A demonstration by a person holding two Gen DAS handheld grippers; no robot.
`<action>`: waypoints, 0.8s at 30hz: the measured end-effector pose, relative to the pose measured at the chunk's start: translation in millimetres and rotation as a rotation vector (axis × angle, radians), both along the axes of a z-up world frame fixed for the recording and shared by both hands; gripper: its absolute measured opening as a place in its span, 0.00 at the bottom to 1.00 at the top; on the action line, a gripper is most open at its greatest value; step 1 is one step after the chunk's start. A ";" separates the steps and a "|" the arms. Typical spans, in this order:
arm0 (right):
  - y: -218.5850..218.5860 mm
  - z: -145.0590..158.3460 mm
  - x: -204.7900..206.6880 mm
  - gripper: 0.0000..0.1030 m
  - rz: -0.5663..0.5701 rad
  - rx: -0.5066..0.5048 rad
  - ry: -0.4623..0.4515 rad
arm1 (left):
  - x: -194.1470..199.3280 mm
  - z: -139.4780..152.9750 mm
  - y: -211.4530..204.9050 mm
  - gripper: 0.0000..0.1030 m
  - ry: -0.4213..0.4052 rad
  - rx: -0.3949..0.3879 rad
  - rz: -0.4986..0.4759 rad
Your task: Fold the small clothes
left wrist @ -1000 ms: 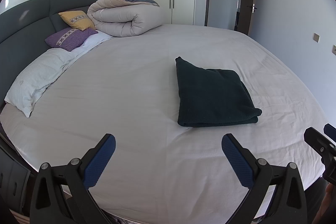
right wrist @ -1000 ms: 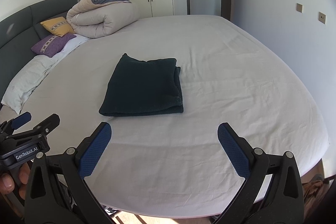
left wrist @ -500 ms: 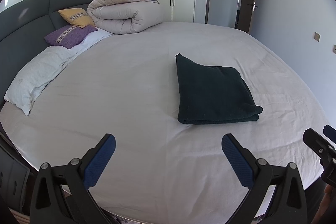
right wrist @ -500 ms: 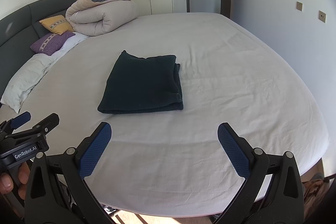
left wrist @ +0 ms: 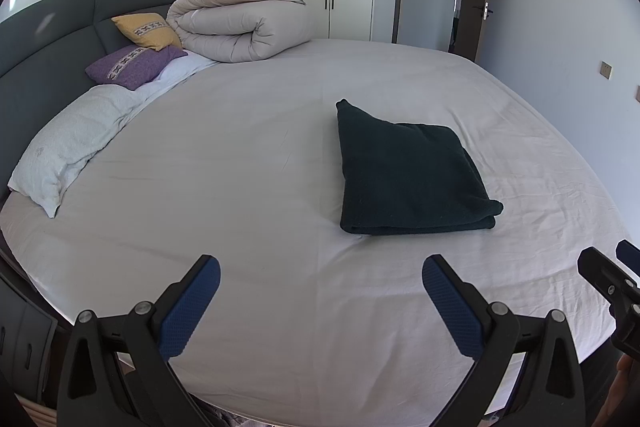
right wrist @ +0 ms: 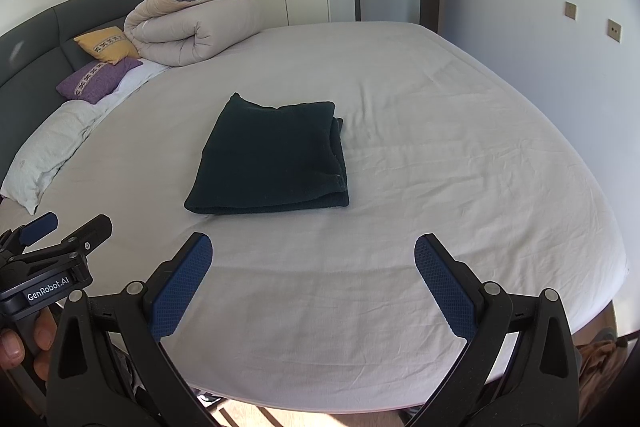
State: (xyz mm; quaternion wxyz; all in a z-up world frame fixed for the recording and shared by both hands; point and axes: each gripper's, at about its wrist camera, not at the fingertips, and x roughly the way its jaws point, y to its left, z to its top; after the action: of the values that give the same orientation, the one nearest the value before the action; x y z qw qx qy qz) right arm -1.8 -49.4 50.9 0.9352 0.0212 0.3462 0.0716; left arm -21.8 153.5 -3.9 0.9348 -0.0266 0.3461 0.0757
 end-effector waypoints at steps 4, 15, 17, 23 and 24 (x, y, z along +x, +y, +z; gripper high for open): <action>0.3 -3.0 -0.3 1.00 0.000 0.000 0.004 | -0.2 -0.1 -0.2 1.00 0.000 0.002 -0.001; -0.1 -4.2 1.1 1.00 0.001 -0.001 0.007 | 0.2 -0.8 0.0 1.00 0.001 0.004 -0.001; 0.1 -4.4 0.9 1.00 0.001 -0.001 0.007 | 0.2 -0.9 0.3 1.00 0.001 0.004 -0.001; 0.7 -6.2 0.0 1.00 0.003 0.000 0.011 | 0.4 -1.5 0.6 1.00 0.004 0.004 -0.002; 0.8 -6.4 0.0 1.00 0.003 0.000 0.011 | 0.2 -1.6 0.7 1.00 0.003 0.004 -0.001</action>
State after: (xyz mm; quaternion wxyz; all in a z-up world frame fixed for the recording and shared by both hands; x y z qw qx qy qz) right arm -1.8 -48.6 44.5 0.9331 0.0209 0.3516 0.0727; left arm -21.5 154.2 -5.5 0.9343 -0.0242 0.3475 0.0758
